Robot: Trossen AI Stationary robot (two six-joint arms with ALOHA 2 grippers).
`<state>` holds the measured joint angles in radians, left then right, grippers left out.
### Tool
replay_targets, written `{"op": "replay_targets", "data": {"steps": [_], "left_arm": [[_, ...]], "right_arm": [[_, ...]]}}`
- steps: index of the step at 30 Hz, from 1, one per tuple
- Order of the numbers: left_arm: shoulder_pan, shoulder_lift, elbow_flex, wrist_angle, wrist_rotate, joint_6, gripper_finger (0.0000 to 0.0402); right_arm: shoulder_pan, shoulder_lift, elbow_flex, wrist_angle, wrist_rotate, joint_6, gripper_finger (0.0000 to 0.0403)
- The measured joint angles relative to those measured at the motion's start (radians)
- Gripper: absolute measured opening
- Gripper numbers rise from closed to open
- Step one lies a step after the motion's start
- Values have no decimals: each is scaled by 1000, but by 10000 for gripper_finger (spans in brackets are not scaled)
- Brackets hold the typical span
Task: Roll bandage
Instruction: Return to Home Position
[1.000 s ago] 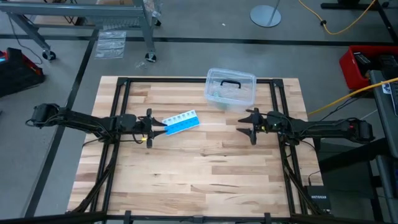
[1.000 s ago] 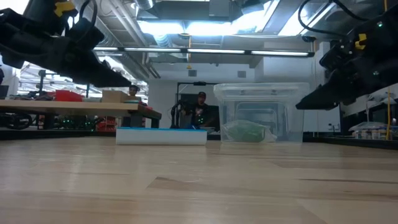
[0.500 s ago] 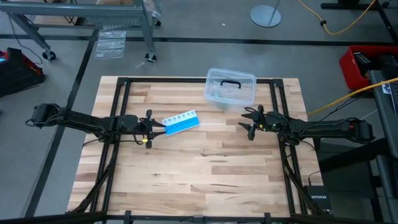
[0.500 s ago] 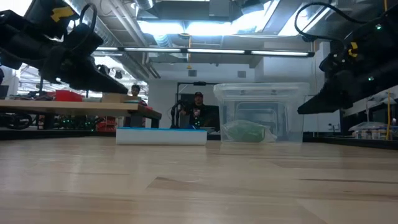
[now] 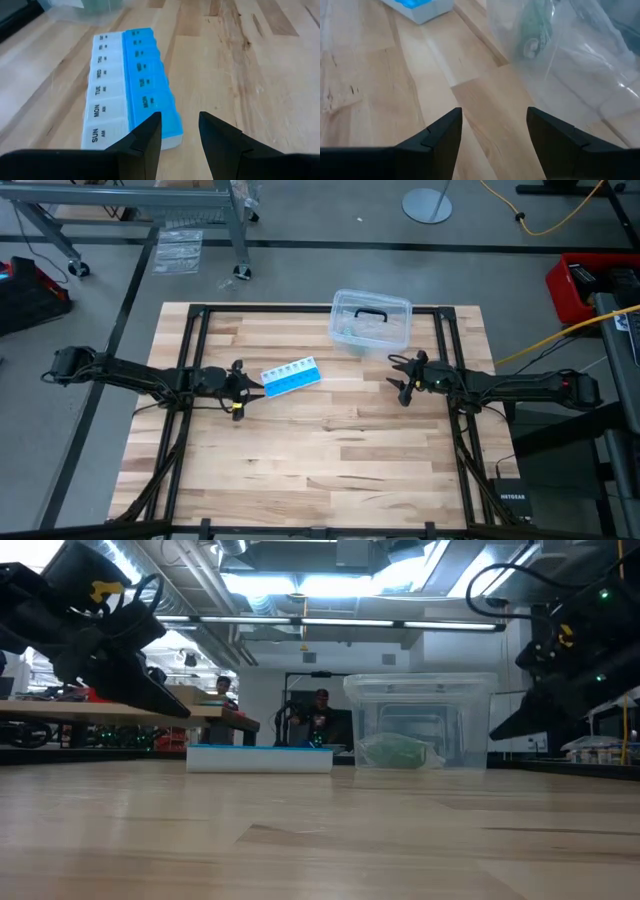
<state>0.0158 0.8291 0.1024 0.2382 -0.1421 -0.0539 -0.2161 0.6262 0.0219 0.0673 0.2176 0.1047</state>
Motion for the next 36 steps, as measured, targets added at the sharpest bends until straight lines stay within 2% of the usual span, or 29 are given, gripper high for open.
{"op": "replay_targets", "data": {"steps": [17,36], "left_arm": [[0,-8,0,-9,0,1,124],[-1,-468,0,-379,0,1,124]], "right_arm": [[0,-14,0,-20,0,1,227],[0,-425,0,-21,-8,1,227]]}}
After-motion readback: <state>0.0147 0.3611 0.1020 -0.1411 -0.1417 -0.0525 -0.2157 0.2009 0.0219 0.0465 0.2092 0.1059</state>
